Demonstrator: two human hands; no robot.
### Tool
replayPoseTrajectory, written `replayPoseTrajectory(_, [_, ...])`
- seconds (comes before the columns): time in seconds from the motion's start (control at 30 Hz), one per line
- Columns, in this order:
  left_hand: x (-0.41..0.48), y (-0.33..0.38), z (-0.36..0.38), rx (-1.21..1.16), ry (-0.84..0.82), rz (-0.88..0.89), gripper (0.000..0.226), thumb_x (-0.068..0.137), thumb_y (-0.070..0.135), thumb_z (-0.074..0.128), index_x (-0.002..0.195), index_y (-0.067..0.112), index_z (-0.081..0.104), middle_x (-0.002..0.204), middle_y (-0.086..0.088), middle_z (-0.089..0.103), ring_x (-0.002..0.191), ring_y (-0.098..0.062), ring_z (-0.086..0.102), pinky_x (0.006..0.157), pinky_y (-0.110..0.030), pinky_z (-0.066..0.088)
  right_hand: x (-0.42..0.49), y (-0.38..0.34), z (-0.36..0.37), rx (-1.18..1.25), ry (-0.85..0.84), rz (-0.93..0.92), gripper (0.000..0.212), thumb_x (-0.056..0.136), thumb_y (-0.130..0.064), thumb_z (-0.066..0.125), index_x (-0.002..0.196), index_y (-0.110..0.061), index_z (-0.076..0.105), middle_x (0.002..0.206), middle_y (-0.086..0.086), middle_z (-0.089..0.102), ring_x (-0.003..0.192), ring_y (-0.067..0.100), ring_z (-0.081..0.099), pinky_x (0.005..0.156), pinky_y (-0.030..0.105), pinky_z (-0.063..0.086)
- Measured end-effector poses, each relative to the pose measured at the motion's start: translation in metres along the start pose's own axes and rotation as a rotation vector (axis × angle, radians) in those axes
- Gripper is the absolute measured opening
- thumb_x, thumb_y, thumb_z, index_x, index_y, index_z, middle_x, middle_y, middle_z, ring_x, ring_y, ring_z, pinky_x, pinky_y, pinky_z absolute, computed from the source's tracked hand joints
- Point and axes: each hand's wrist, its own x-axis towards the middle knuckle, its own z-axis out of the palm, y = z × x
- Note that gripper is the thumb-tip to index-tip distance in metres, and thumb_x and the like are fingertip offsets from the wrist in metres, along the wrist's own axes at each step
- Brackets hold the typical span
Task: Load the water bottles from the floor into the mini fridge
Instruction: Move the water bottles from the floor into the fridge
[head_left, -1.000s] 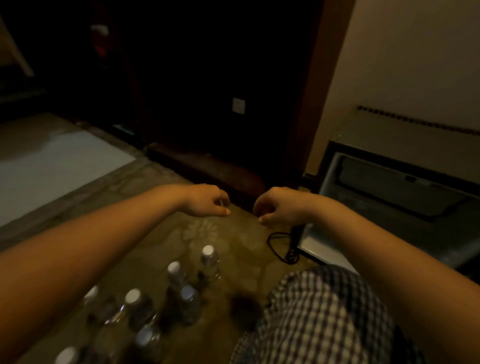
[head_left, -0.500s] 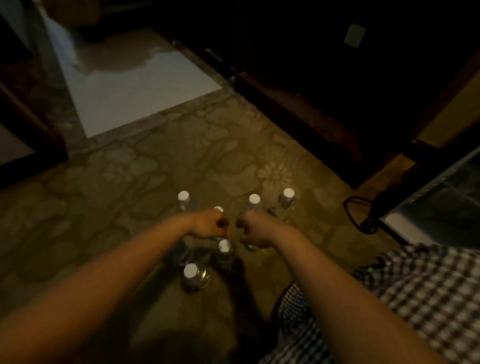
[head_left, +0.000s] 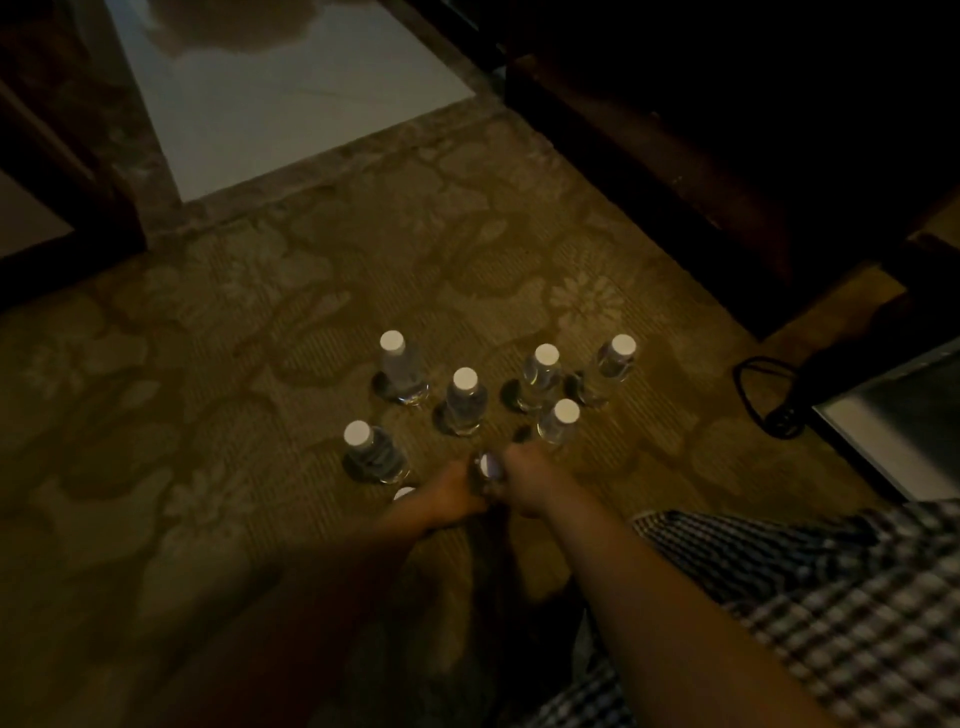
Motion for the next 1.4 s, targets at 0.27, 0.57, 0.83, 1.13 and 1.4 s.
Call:
replayPoseTrajectory(0.27, [0.001,-0.024,0.013,-0.245,-0.017,-0.013,0.075,0.080,-0.005,0.060,0.141,0.024,0.029,0.133,-0.007,0.052,0.121,-0.024,0.053,0.104,-0.047,0.043,0.008,0.002,0.007,-0.015,0.017,0.035,0.023,0.095,-0.023,0.045,0.113,-0.014,0.056,0.112,0.009,0.060,0.102,0.022,0.058,0.093,0.040,0.049])
replayPoseTrajectory(0.57, [-0.020,0.014,0.010,-0.319,-0.018,0.190,0.067,0.078,0.007,0.068,0.127,0.037,0.035,0.119,0.016,0.053,0.114,-0.004,0.051,0.084,-0.017,0.045,-0.043,0.009,-0.065,-0.069,0.165,-0.230,0.024,0.095,-0.028,0.045,0.113,-0.013,0.051,0.115,0.009,0.057,0.100,0.019,0.054,0.088,0.036,0.046])
replayPoseTrajectory(0.83, [-0.065,0.098,-0.014,-0.198,0.071,0.480,0.058,0.067,0.008,0.078,0.103,0.037,0.044,0.105,0.012,0.059,0.097,0.002,0.061,0.084,-0.019,0.052,-0.143,0.001,-0.129,-0.141,0.340,-0.372,0.021,0.097,-0.036,0.041,0.095,-0.015,0.046,0.077,-0.004,0.046,0.068,0.010,0.043,0.060,0.026,0.032])
replayPoseTrajectory(1.13, [-0.101,0.190,0.007,-0.072,0.192,0.735,0.061,0.054,0.019,0.087,0.099,0.042,0.054,0.097,0.016,0.064,0.096,-0.001,0.061,0.088,-0.027,0.049,-0.241,0.031,-0.165,0.083,0.703,-0.402,0.028,0.092,-0.039,0.050,0.110,-0.018,0.054,0.100,0.001,0.062,0.088,0.016,0.059,0.077,0.039,0.050])
replayPoseTrajectory(1.4, [-0.128,0.274,0.051,0.052,0.256,0.970,0.043,0.057,0.040,0.083,0.091,0.040,0.057,0.086,0.012,0.069,0.080,0.000,0.065,0.072,-0.026,0.057,-0.284,0.070,-0.167,0.407,1.194,-0.213,0.041,0.076,-0.048,0.067,0.106,-0.021,0.058,0.095,0.001,0.060,0.084,0.015,0.058,0.076,0.042,0.052])
